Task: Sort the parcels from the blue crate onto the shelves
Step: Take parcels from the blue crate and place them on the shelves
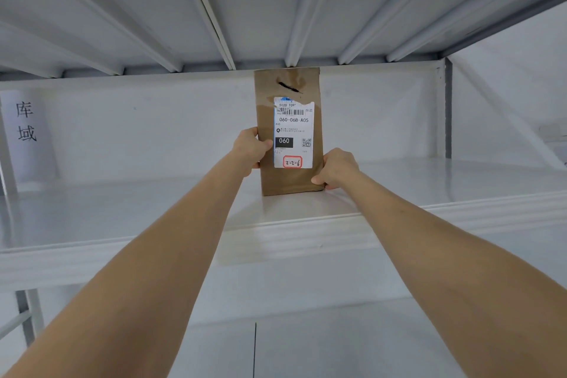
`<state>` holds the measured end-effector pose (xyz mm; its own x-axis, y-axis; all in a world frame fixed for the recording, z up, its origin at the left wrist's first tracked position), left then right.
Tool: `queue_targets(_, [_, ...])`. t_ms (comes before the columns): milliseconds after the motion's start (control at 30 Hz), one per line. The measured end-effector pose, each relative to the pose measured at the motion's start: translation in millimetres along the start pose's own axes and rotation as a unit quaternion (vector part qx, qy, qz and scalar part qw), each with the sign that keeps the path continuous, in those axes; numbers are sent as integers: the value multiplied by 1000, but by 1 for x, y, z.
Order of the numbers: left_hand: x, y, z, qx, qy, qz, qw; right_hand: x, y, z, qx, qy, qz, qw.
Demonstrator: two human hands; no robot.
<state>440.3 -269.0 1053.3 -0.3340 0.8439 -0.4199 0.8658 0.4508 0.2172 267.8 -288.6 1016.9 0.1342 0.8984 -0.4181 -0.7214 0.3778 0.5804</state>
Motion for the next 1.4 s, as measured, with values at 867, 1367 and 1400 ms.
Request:
queue_targets(867, [33,9,-8,-53,22,9,998,29,5,13,75,36,-1,996])
queue_targets(1367, [84,14,-23,-186,-106,-97,972,82,48,0,87,88,-93,988])
queue_targets(1400, [92,11,-25,-187,-115,-101,970,88,54,-3,82,97,-97,987])
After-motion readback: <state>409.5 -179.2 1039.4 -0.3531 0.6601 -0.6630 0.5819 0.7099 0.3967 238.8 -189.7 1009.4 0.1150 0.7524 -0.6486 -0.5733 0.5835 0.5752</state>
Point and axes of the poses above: each hand's wrist, its own x-axis away from the middle knuckle, its own y-axis out of the back of the hand, z = x × y, the point moved 2 cm from there along -x, towards the middle knuckle, and after that the axes turned 8 degrees about -z, right-handed, at the moved point
